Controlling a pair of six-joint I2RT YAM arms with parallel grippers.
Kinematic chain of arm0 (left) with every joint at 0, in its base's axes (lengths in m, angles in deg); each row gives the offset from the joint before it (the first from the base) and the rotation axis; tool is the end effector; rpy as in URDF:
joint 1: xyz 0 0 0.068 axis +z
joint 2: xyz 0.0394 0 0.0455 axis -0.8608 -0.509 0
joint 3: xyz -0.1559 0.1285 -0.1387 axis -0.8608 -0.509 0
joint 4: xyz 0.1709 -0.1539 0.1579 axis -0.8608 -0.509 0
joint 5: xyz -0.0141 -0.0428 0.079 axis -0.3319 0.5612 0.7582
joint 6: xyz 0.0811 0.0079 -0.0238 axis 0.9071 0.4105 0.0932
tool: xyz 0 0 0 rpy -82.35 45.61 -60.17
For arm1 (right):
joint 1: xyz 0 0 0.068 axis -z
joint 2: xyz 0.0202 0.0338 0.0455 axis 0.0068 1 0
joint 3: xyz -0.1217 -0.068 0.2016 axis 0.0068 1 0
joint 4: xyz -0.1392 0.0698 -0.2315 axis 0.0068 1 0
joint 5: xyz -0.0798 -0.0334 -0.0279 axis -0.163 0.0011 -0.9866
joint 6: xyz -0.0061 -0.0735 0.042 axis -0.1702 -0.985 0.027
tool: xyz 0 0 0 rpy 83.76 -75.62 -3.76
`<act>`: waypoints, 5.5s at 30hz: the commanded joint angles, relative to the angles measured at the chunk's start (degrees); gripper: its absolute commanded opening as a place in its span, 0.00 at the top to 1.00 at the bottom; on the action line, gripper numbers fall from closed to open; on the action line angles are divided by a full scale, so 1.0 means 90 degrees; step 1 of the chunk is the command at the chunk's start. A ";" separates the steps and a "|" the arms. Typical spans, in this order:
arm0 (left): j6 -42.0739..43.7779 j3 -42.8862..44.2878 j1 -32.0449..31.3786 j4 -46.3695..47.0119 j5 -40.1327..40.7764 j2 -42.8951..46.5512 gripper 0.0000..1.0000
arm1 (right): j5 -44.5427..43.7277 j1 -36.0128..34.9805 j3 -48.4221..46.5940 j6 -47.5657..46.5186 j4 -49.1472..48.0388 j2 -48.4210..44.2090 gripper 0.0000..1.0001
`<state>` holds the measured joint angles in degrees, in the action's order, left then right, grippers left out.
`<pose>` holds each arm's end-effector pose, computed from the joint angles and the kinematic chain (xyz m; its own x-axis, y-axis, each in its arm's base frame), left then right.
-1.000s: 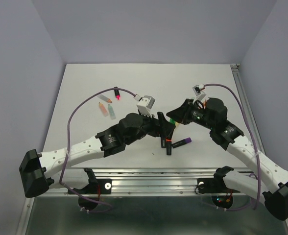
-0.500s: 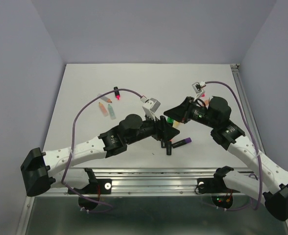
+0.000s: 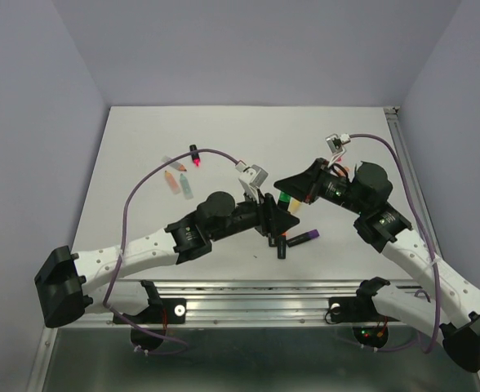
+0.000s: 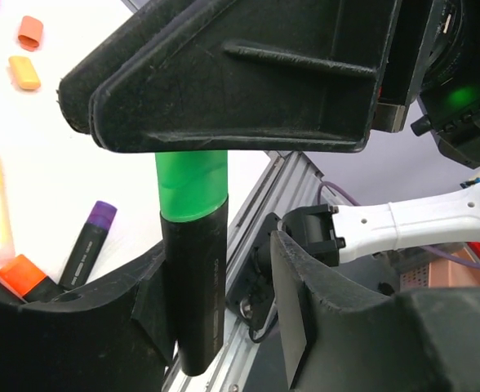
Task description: Open the pen caps
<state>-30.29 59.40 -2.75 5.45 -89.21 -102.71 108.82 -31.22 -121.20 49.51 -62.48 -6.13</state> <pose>0.1514 -0.3072 0.3010 -0.5052 -0.2314 -0.8314 0.7896 0.2649 -0.5535 0.2276 0.1771 0.3313 -0.5970 0.3616 -0.7161 -0.6175 0.3628 0.6979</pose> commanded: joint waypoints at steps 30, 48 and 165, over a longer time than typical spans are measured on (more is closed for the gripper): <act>-0.0566 -0.0319 0.0089 0.0926 -0.0103 0.0153 1.00 | 0.1175 -0.0041 -0.0175 0.0040 -0.0733 -0.0090 0.46; -0.0819 -0.0260 0.0109 0.1424 0.0043 -0.0150 1.00 | 0.0931 -0.0041 -0.0126 -0.0048 -0.0498 -0.0090 0.56; -0.1796 0.2816 0.0177 -0.5577 0.3138 -0.3850 0.01 | -0.5124 0.1707 0.0802 -0.1328 0.2724 0.0516 0.00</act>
<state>-44.87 80.90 -0.93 -39.92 -65.58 -136.98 64.10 -15.99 -114.57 37.43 -37.68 -1.21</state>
